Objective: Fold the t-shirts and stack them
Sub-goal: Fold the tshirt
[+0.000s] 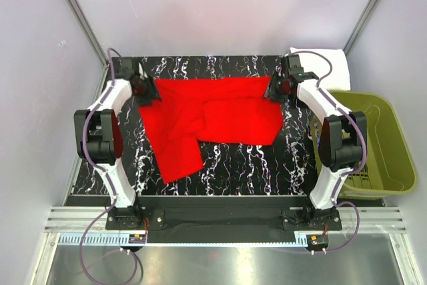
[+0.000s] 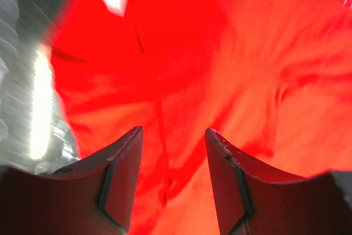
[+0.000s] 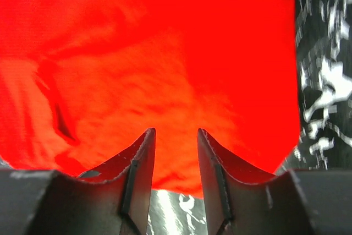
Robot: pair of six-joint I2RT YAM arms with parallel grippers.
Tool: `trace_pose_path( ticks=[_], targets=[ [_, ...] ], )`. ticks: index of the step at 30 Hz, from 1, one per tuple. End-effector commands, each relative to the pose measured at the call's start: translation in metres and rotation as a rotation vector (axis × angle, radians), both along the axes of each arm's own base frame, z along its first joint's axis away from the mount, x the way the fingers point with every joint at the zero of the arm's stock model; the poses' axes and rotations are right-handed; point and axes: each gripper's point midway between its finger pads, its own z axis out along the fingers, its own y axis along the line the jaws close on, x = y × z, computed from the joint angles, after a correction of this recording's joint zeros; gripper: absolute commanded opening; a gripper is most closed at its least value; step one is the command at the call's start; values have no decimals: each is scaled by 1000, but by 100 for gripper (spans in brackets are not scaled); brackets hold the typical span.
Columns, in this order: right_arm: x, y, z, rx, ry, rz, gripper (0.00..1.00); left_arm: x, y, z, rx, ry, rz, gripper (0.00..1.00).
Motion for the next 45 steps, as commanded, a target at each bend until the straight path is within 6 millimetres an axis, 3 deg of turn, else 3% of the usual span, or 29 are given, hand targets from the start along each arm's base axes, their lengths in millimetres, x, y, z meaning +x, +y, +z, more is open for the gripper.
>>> trace_pose_path(
  ticks=[1, 3, 4, 10, 11, 16, 19, 24, 29, 37, 38, 39, 40, 41, 42, 43, 45],
  targets=[
    [-22, -1, -15, 8, 60, -5, 43, -30, -27, -23, -50, 37, -62, 52],
    [-41, -9, -21, -18, 114, -21, 43, -46, -28, -36, -63, 73, -61, 52],
    [-48, -13, -23, -31, 131, -36, 43, -51, -40, -37, -67, 72, -93, 52],
    [-92, -22, -37, -30, 152, -113, 48, -76, -31, -72, -24, 181, -62, 52],
    [-105, -25, -51, -32, 190, -135, 49, -77, -27, -76, 2, 192, -59, 52],
    [-123, -13, -57, -28, 179, -120, 50, -81, 2, -103, 114, 310, -24, 52],
    [-127, 1, -52, -56, 165, -81, 51, -78, 35, -107, 169, 336, 45, 52],
    [-126, -1, -53, -107, 146, -99, 51, -70, 64, -101, 258, 345, 84, 52],
    [-131, 9, -68, -104, 123, -61, 56, -63, 55, -89, 199, 304, 69, 53],
    [-128, 23, -76, -35, 117, -132, 55, -64, 39, -17, 136, 129, 46, 62],
    [-126, 25, -77, -27, 109, -144, 55, -75, 35, -22, 113, 141, 66, 62],
    [-125, 26, -81, -25, 120, -143, 55, -74, 33, -6, 100, 71, 84, 62],
    [-124, 27, -82, -24, 122, -144, 55, -80, 35, -4, 102, 62, 116, 62],
    [-125, 30, -86, -29, 126, -140, 54, -97, 35, -17, 82, 96, 180, 63],
    [-125, 30, -89, -33, 133, -143, 54, -99, 37, -2, 79, 30, 214, 63],
    [-127, 32, -91, -35, 137, -139, 54, -113, 38, -12, 68, 52, 275, 63],
    [-129, 33, -96, -39, 136, -135, 53, -123, 42, -4, 66, 18, 340, 63]
  ],
)
